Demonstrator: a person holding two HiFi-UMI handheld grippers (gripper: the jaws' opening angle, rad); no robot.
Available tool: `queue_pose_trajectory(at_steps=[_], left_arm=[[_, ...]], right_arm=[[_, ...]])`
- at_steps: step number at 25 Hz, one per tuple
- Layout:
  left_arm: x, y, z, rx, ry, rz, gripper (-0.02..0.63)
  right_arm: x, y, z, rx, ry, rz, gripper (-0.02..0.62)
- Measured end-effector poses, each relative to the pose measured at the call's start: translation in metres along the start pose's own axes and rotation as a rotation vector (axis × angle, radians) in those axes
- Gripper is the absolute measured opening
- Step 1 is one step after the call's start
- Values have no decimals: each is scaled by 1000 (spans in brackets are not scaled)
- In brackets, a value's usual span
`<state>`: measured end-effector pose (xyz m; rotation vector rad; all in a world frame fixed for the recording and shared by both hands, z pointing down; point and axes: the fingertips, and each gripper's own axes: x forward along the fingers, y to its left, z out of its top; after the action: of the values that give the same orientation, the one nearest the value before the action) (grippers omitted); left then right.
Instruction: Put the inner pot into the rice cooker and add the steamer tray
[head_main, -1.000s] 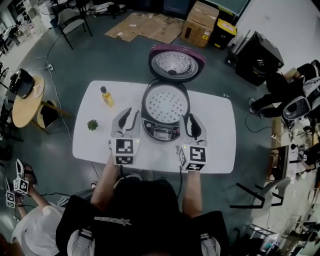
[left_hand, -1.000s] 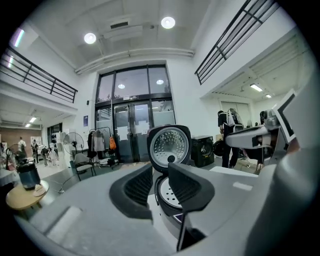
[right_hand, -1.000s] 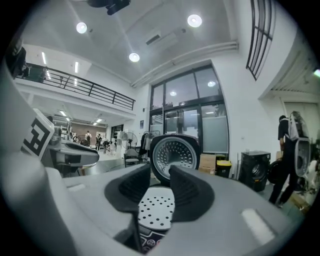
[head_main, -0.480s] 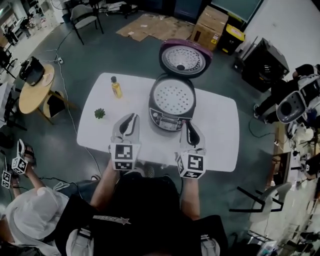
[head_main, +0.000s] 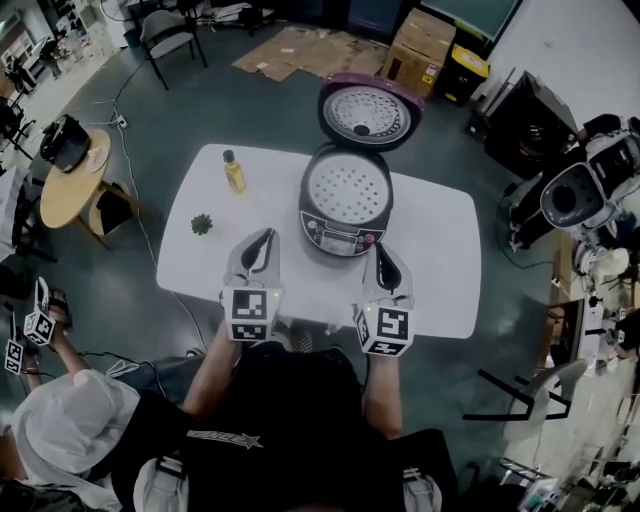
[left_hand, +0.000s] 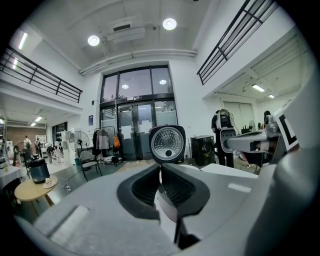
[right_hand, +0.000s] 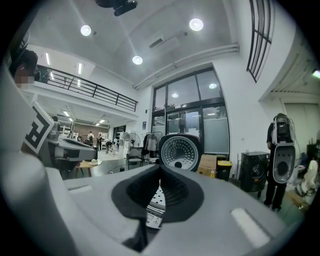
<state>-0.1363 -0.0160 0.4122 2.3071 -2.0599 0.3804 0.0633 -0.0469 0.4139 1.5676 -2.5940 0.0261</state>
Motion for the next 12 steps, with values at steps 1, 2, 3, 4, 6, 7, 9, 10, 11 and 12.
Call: queue_pose_trajectory(at_steps=[1, 2, 3, 4, 6, 7, 9, 10, 11, 12], left_arm=[[1, 0, 0, 0, 1, -1, 20], [1, 1, -1, 1, 2, 0, 20], [2, 1, -1, 2, 2, 0, 20], [2, 0, -1, 3, 3, 1, 20], [3, 0, -1, 4, 3, 1, 20], [4, 0, 0, 5, 3, 1, 20], [6, 0, 1, 5, 4, 1, 20], [7, 0, 1, 5, 4, 2, 20], [8, 0, 1, 5, 3, 3, 20], [9, 0, 2, 6, 3, 3, 20]], right_arm=[[1, 0, -1, 1, 3, 0, 6], [2, 0, -2, 2, 5, 0, 6], [2, 0, -2, 2, 8, 0, 6], [3, -1, -3, 0, 11, 1, 6], [4, -2, -2, -2, 14, 2, 6], [4, -2, -2, -2, 14, 1, 6], [5, -5, -1, -2, 14, -2, 6], [6, -6, -1, -2, 13, -3, 6], [6, -7, -1, -2, 13, -4, 6], [7, -8, -1, -3, 13, -3, 6]])
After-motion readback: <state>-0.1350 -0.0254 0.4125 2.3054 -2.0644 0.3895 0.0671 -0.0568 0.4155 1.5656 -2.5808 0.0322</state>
